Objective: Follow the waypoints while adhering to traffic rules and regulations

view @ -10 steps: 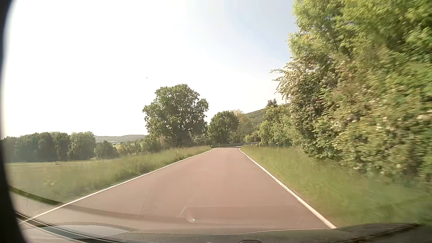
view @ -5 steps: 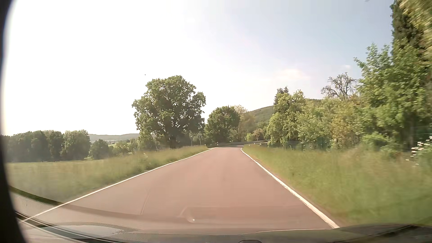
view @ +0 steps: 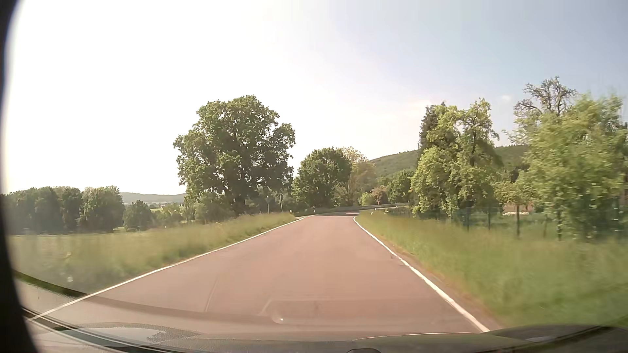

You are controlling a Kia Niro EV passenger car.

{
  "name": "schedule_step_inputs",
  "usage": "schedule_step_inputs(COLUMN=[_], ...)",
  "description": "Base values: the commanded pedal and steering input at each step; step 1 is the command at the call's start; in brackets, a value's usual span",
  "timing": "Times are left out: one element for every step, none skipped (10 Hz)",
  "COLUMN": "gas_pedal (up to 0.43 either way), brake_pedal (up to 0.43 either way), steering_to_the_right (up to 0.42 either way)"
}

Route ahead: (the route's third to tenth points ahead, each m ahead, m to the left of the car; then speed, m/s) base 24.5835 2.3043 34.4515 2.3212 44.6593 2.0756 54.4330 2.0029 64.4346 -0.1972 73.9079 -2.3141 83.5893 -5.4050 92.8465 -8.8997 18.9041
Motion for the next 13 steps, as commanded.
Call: schedule_step_inputs(gas_pedal=[0.067,0.067,0.067,0.067,0.059,0.059,0.059,0.059,0.059,0.059,0.059,0.059,0.059], brake_pedal=[0.000,0.000,0.000,0.000,0.000,0.000,0.000,0.000,0.000,0.000,0.000,0.000,0.000], steering_to_the_right=[-0.001,-0.002,-0.002,-0.002,-0.002,-0.002,-0.001,-0.002,-0.001,-0.002,-0.001,0.000,0.001])
